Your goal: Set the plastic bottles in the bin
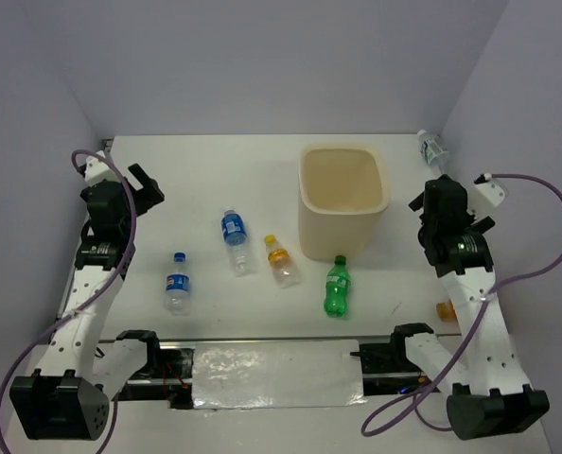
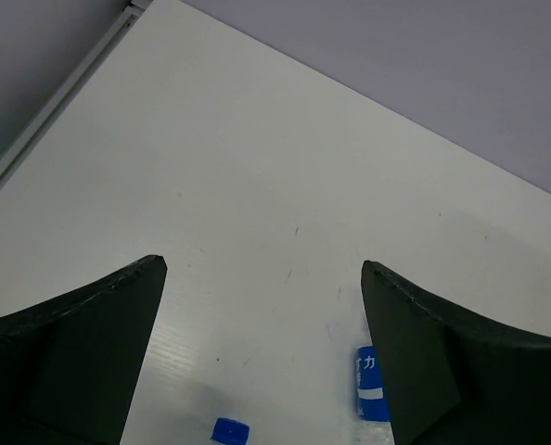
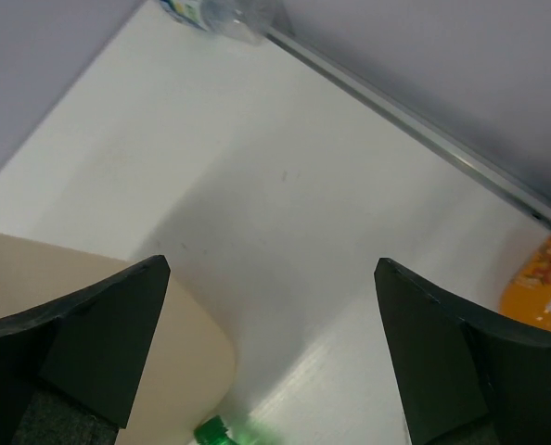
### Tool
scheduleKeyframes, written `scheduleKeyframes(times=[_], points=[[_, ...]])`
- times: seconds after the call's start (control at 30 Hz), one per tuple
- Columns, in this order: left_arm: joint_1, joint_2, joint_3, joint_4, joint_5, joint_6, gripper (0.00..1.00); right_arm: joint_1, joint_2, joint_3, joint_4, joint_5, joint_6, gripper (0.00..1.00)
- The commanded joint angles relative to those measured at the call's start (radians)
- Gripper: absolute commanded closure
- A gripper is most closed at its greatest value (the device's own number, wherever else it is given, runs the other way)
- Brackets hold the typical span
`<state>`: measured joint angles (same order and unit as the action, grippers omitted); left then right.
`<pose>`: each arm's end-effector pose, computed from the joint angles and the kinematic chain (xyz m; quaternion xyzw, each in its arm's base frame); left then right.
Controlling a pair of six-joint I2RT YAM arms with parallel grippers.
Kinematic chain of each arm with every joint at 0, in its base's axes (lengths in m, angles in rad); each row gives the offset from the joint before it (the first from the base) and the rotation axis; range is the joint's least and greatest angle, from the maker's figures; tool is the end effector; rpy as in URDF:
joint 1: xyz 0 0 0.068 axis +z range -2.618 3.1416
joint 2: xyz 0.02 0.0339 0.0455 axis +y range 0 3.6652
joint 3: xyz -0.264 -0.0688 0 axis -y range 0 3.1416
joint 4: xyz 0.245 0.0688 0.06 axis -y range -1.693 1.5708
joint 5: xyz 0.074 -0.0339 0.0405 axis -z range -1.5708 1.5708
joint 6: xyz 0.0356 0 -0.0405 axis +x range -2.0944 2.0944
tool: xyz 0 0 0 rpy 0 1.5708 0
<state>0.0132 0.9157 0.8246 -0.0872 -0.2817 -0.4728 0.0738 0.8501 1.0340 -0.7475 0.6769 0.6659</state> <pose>0.2149 0.0127 0.3411 -0.2702 0.7157 -0.0398 0.6428 0.1629 -0.0103 0.3613 0.3943 0.7435 -0.1066 0.5295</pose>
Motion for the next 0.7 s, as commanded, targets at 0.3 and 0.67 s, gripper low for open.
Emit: scheduleKeyframes(times=[0.3,0.67], points=[[0.028,0.147,0.045,0.152,0.136,-0.012,0.01,-0.265,0.204,-0.054,-0.279,-0.065,0.132,0.00],[0.090,0.259,0.073,0.259,0.329,-0.026,0.01,-0.549,0.018,-0.304,-0.225,-0.183,0.041,0.00]])
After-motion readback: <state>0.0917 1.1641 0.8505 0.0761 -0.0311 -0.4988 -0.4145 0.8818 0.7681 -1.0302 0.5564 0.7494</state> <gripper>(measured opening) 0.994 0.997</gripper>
